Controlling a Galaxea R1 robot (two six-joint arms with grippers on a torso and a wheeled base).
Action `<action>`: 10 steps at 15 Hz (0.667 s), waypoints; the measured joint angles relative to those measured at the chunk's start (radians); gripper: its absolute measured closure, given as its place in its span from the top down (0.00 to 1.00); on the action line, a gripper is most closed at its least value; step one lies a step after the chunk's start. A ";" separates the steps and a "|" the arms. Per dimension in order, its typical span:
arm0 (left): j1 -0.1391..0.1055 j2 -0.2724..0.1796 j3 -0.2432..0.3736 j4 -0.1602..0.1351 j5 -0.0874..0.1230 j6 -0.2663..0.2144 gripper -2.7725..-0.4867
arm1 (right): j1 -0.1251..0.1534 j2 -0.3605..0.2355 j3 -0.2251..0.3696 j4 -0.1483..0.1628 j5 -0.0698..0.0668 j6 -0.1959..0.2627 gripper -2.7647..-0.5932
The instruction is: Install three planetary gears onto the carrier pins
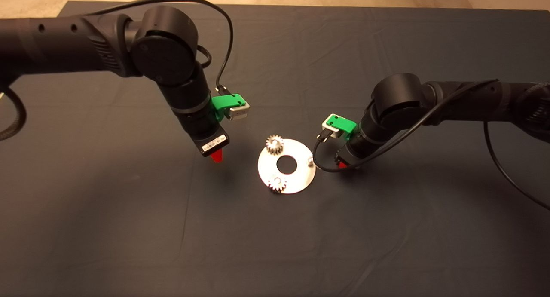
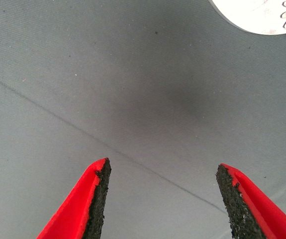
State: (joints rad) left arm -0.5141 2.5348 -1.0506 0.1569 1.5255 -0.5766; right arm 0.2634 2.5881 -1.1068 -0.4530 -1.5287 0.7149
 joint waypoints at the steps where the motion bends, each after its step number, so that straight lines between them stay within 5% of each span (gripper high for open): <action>1: 0.000 0.000 0.000 0.000 0.000 0.000 0.42 | 0.000 0.003 -0.004 0.000 0.000 0.000 0.33; 10: 0.000 0.000 0.001 -0.001 0.000 0.000 0.42 | 0.001 0.024 -0.039 0.001 -0.003 0.000 0.26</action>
State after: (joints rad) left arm -0.5143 2.5347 -1.0491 0.1557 1.5255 -0.5766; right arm 0.2648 2.6117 -1.1460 -0.4521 -1.5317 0.7147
